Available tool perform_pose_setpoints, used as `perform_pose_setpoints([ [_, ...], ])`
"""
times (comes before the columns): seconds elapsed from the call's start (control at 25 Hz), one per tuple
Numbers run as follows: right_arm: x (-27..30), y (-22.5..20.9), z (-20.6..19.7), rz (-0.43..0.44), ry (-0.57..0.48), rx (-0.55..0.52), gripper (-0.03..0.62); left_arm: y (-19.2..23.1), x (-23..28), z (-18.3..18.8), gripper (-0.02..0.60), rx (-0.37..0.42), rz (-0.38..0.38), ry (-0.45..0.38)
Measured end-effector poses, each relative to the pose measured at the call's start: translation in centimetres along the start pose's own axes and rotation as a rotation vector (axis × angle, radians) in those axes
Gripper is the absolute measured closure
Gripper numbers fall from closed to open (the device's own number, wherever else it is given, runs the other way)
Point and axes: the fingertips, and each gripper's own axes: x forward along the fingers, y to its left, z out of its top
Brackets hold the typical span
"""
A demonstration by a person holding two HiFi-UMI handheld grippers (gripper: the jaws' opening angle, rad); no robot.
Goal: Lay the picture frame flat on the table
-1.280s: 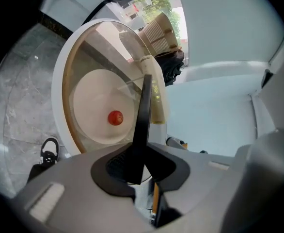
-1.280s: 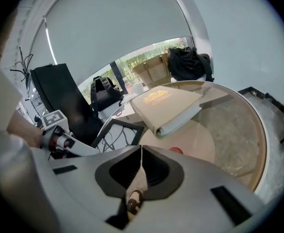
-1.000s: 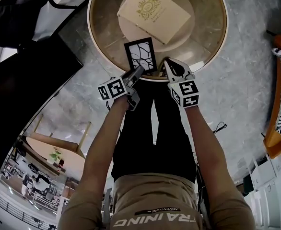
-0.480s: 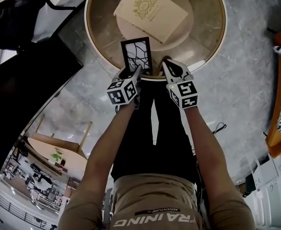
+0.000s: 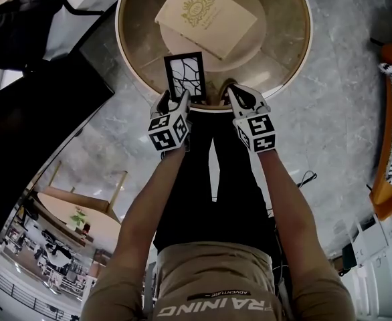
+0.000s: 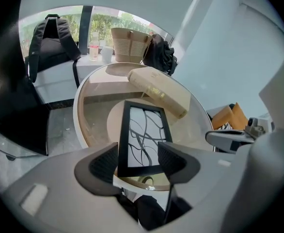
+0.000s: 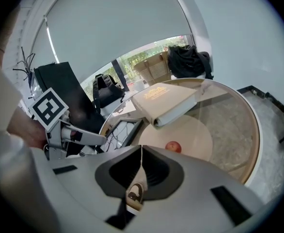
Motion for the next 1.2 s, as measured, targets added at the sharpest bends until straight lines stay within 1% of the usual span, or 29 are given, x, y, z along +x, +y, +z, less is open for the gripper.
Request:
perform_pose_setpoints([
  [0.12, -0.8, -0.1, 0.8, -0.001, -0.007, -0.01, 0.585, -0.5, -0.8, 0.7, 0.344, 0.001, -0.01, -0.025],
  [0.2, -2.3, 0.6, 1.4, 0.002, -0.004, -0.011, 0.585, -1.0, -2.5, 0.8, 0.344, 0.003, -0.022, -0.039],
  [0.32, -5.1, 1.9, 2.9, 0.023, 0.006, -0.018, 0.585, -2.4, -6.0, 1.2, 0.347, 0.057, -0.041, -0.056],
  [0.4, -6.5, 2.1, 5.0, 0.025, -0.011, -0.05, 0.585, -3.4, -7.7, 2.9, 0.359, 0.095, -0.074, -0.072],
  [0.52, -9.4, 2.4, 7.7, 0.009, -0.019, -0.098, 0.585, -4.6, -11.2, 5.5, 0.407, 0.128, -0.105, -0.109],
  [0.56, -10.6, 2.6, 8.3, 0.009, -0.019, -0.102, 0.585, -4.9, -12.7, 6.1, 0.435, 0.139, -0.111, -0.121],
  [0.6, -11.9, 3.0, 8.9, 0.012, -0.018, -0.103, 0.585, -5.4, -14.4, 6.6, 0.482, 0.151, -0.12, -0.131],
  [0.64, -13.3, 3.4, 9.5, 0.015, -0.018, -0.106, 0.585, -6.0, -16.0, 7.0, 0.546, 0.164, -0.137, -0.137],
  [0.68, -14.6, 3.9, 10.1, 0.015, -0.019, -0.114, 0.585, -6.6, -17.5, 7.4, 0.574, 0.178, -0.16, -0.14],
  [0.8, -18.2, 4.9, 11.5, -0.006, -0.021, -0.166, 0.585, -8.9, -21.5, 8.3, 0.574, 0.207, -0.232, -0.136],
  [0.88, -20.1, 5.5, 12.7, -0.003, -0.03, -0.189, 0.585, -10.5, -23.6, 9.8, 0.574, 0.205, -0.27, -0.162],
  [1.04, -21.8, 8.6, 16.4, 0.058, -0.066, -0.252, 0.585, -13.5, -28.4, 15.5, 0.574, 0.147, -0.373, -0.276],
  [1.12, -23.0, 10.3, 18.8, 0.085, -0.108, -0.267, 0.585, -14.9, -30.8, 17.9, 0.574, 0.154, -0.402, -0.335],
  [1.2, -24.4, 11.2, 21.9, 0.09, -0.166, -0.271, 0.585, -16.3, -32.5, 20.2, 0.574, 0.183, -0.411, -0.378],
])
